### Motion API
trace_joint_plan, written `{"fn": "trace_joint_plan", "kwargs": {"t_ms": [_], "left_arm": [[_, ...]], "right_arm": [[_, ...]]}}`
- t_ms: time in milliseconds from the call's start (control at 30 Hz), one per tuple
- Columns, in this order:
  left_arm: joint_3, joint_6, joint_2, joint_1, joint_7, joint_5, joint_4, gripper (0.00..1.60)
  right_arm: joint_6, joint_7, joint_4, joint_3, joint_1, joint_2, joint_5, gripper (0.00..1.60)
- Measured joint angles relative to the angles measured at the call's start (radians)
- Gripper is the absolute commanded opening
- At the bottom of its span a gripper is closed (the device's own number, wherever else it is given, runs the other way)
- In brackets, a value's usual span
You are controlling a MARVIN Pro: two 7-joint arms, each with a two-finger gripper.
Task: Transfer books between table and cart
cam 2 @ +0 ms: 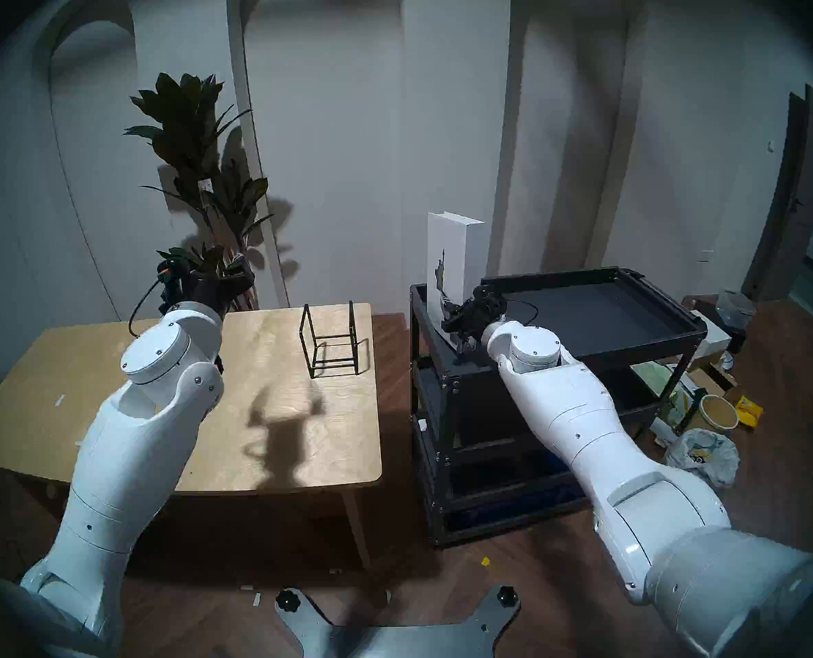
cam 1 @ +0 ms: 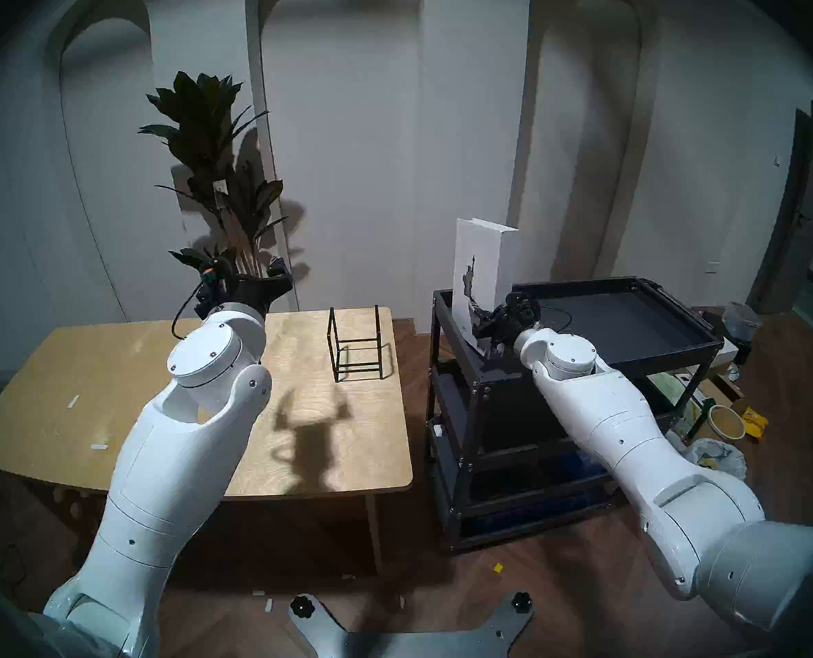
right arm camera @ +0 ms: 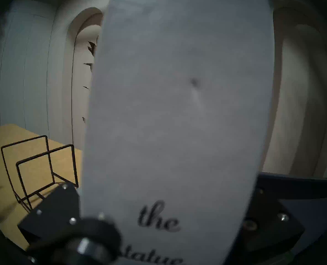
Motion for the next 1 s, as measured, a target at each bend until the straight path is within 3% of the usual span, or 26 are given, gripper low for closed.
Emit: {"fn": "trace_joint_plan", "kwargs": {"t_ms": [200,467,1000], "left_arm": [[0.002,0.004,-0.004,-0.005,0.003,-0.002,0.007,1.6],[0.003,0.014,-0.012,-0.011,0.004,-0.005,0.012,1.6],[0.006,0.028,-0.027,-0.024,0.001,-0.005,0.029,1.6]], "right_arm": [[0.09,-0.092,-0.034,-0.024,0.009,-0.008,-0.004,0.0],[0.175,-0.15,-0.044,-0.041,0.023,-0.017,-0.007,0.0],[0.224,-0.185,-0.053,-0.049,0.024,-0.018,0.012,0.0]]}}
